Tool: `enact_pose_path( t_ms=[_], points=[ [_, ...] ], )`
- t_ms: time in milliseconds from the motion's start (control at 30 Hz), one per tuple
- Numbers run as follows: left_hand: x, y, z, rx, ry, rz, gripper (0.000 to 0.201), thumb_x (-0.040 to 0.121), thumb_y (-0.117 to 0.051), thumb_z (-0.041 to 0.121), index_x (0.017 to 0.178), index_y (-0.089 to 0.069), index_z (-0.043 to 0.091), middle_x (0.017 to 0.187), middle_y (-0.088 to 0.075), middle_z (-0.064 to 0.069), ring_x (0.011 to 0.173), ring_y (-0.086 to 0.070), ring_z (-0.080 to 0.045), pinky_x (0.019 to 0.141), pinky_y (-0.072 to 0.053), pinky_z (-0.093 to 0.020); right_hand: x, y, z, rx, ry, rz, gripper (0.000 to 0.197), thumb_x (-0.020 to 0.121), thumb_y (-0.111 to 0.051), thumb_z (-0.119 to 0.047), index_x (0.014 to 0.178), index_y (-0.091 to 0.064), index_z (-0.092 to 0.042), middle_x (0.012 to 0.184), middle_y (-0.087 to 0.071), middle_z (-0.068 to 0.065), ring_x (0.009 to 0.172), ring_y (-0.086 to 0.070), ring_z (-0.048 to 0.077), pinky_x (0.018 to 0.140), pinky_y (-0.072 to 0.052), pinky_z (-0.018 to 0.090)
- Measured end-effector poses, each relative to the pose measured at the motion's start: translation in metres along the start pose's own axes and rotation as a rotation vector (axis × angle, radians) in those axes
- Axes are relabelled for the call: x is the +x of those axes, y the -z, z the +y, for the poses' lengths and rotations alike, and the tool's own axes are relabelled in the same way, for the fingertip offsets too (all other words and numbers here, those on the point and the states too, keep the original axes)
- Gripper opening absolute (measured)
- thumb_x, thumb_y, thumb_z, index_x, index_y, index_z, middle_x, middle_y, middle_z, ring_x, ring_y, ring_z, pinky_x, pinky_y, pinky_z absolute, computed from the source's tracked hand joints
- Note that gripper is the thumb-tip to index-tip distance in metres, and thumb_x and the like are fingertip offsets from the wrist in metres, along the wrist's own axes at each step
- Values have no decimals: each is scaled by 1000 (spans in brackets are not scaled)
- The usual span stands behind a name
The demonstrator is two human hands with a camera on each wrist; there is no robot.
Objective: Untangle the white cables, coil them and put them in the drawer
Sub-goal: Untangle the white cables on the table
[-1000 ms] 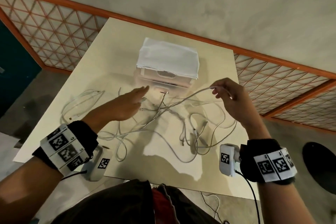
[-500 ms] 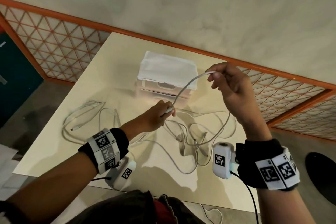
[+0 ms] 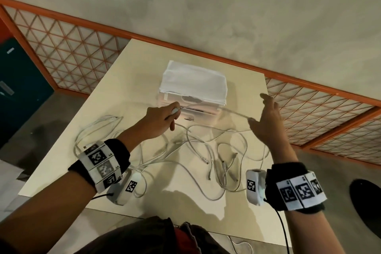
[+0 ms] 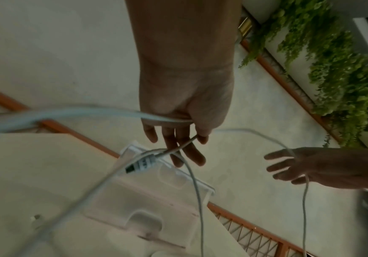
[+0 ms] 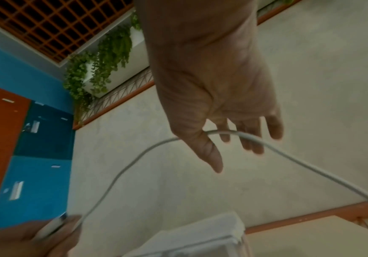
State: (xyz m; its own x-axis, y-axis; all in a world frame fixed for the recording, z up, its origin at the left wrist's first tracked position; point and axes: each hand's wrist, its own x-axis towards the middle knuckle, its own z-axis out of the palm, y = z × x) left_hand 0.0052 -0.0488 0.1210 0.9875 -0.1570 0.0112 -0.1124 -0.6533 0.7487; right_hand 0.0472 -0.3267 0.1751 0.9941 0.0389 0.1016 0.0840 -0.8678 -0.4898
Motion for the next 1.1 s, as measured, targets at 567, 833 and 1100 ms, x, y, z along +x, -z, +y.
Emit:
enact_pose_path(
  t_ms=[567, 833, 1100],
  points=[
    [-9, 16, 5, -690, 149, -26, 29, 101, -32, 31, 101, -55, 14, 73, -60, -1, 68, -63, -11, 72, -50, -30, 1, -29, -51, 544, 323, 3, 18, 99, -41, -13, 89, -56, -9, 57, -48, -6, 48, -47, 8, 56, -44, 32],
    [4, 21, 24, -1156, 119, 23, 45, 100, -26, 37, 93, -62, 10, 95, -71, -6, 94, -68, -19, 84, -53, -30, -23, -67, -71, 529, 447, -541, 14, 98, -48, -17, 94, -56, -7, 76, -65, 0, 64, -61, 14, 67, -52, 25],
    [3, 29, 53, -1241, 20, 37, 50, 97, -19, 48, 69, -46, 16, 43, -28, 8, 34, -24, -4, 40, -30, -18, -30, -94, -96, 510, 381, -821, 15, 92, -59, -28, 81, -58, -38, 63, -58, -11, 56, -53, 4, 61, -45, 21]
  ],
)
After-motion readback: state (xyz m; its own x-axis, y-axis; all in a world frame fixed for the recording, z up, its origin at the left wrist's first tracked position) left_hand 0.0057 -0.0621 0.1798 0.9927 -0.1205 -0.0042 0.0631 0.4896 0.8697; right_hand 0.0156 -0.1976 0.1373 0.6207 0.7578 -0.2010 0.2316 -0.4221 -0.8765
